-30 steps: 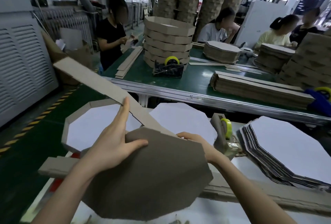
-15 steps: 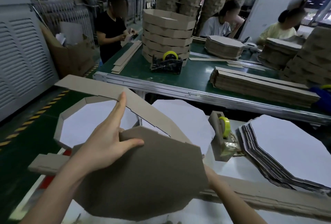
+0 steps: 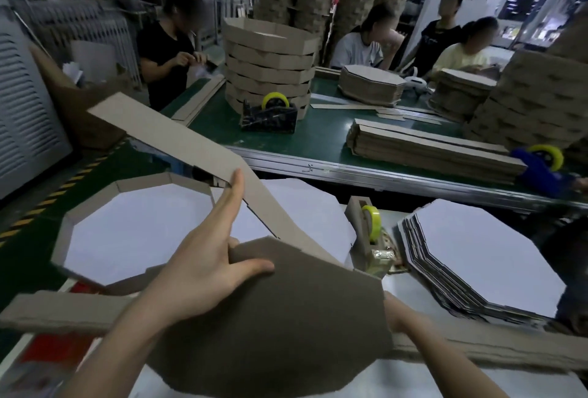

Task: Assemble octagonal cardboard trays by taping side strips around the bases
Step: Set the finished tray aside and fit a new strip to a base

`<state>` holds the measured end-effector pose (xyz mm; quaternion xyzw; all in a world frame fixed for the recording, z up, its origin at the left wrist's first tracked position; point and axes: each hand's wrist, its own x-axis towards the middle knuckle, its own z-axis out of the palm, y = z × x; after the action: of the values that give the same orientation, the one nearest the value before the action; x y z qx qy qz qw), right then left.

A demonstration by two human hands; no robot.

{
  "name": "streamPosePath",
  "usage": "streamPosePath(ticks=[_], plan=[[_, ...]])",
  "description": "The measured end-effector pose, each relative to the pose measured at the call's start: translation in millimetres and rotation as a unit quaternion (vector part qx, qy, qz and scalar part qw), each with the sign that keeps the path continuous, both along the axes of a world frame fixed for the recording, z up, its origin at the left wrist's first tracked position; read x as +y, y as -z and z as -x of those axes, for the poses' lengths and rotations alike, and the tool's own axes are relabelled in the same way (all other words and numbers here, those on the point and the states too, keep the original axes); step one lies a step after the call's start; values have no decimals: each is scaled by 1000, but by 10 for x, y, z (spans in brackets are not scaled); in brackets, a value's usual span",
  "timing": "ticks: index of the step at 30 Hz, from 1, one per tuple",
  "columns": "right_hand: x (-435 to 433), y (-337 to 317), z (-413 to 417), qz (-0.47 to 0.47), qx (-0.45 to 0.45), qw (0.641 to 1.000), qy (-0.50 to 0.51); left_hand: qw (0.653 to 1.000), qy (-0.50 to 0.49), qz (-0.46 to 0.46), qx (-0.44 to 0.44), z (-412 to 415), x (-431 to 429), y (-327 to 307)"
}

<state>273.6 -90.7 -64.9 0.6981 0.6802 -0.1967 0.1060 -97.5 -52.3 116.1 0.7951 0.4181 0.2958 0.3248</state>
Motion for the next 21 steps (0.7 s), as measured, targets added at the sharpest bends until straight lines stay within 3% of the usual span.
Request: streamPosePath(ticks=[2,4,5,7,9,11,12,17,21], plan=[[-8,-136,-37,51,-20,998,44,1000,8,11,7,-17,-13,49],[93,-378,-38,29,-27,997,68,1000,13,3,5,-30,-7,84],[191,-574,22,-8,13,996,91,1000,16,-4,7,-44,-1,93],[427,-1069,260,-145,157,966,145,999,25,-10,19,-87,-4,85],[598,-1647,685,-253,335,892,168,998,43,1,37,-145,-29,47],[699,-2172,1162,-265,466,833,136,997,57,3,47,-201,-33,32],[737,-2386,1378,-253,487,829,105,997,62,-3,47,-223,-31,33],[841,-2798,2052,-177,342,923,-14,994,95,-39,48,-229,-24,70],[853,-2703,2134,-177,337,925,-22,993,110,-36,29,-60,17,77]])
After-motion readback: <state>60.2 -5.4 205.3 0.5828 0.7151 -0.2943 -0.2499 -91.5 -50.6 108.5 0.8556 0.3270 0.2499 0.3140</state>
